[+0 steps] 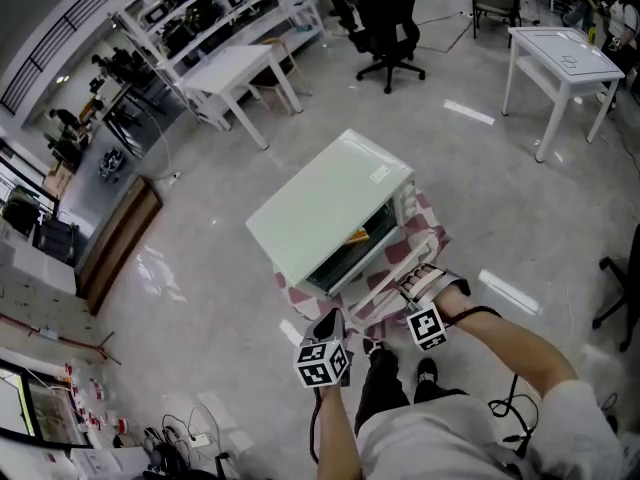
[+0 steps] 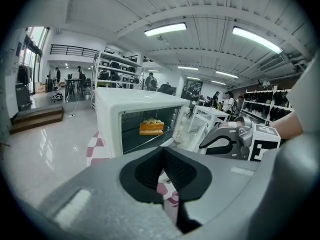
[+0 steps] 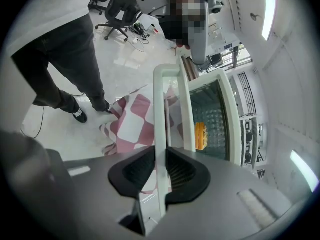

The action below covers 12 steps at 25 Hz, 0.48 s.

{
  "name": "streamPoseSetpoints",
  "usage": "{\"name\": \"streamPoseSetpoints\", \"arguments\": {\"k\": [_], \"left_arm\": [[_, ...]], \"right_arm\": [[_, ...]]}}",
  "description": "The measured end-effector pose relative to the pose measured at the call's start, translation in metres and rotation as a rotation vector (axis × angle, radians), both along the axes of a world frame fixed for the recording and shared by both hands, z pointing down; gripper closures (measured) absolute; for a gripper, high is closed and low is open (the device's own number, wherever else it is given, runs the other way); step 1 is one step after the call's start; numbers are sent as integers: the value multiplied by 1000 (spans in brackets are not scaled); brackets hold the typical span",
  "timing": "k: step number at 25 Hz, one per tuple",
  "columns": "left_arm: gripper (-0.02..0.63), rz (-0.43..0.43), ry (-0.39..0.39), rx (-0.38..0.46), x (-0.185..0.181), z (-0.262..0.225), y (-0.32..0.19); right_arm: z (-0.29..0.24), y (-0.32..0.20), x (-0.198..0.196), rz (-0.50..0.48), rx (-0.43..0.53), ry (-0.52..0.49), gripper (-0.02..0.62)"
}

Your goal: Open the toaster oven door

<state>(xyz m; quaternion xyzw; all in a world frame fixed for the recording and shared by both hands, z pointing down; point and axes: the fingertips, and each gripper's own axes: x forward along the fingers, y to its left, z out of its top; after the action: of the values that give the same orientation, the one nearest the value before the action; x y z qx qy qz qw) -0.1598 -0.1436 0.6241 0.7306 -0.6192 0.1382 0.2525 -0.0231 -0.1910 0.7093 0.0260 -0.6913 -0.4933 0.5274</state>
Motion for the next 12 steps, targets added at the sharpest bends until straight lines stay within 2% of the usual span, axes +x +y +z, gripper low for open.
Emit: {"name": "streamPoseSetpoints", "arguments": {"k": [12], "left_arm": [[600,40,13,-77,17,35,9]], "right_arm": [[31,21,17,19,-25,49,519]]}}
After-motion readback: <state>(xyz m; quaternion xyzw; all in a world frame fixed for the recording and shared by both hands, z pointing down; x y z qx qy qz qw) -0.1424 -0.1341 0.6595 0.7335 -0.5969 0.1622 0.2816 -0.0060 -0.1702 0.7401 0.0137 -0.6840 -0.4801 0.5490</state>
